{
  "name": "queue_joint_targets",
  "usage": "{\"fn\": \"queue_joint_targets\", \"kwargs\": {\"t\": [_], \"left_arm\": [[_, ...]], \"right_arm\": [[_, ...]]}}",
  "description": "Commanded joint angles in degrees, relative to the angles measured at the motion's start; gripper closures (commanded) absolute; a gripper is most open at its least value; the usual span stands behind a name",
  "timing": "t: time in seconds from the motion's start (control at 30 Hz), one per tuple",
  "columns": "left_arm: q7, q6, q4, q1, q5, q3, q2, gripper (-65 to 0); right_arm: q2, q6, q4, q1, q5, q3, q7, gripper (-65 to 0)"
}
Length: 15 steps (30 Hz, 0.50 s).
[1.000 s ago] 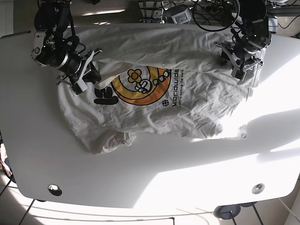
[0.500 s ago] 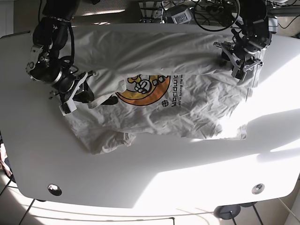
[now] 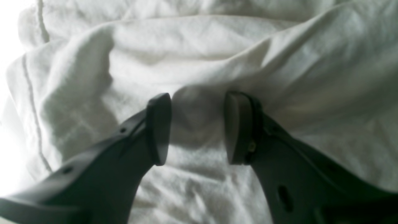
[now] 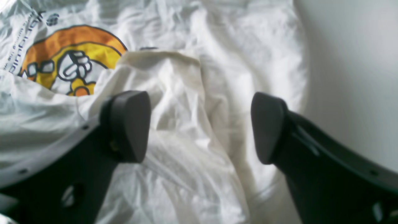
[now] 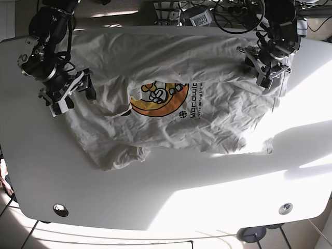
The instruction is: Fold the T-shirt properly
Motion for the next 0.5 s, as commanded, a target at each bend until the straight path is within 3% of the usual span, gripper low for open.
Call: {"fn": "queue_joint_targets", "kwargs": {"t": [0.03, 0.17, 0.3, 0.5], "left_arm": [[0.39, -0.07, 0.67, 0.17, 0.57, -0.03, -0.39, -26.1], [0.92, -0.16, 4.89, 0.52, 0.31, -0.29, -0.12, -26.1], [0.92, -0.25, 9.73, 2.81, 0.13, -0.21, 0.05, -26.1], [0.66, -0.25, 7.79, 4.83, 0.13, -2.75, 0.05, -26.1]], "right_arm": [[1.94, 0.30, 1.05, -2.22, 1.63, 2.48, 1.09, -39.8], [1.94, 0.30, 1.75, -8.64, 1.63, 7.93, 1.09, -46.9], [1.76, 0.30, 1.57, -13.39, 1.63, 10.39, 1.09, -46.6], [1.76, 0.30, -1.33, -18.93, 1.10, 10.30, 1.44, -46.6]]}}
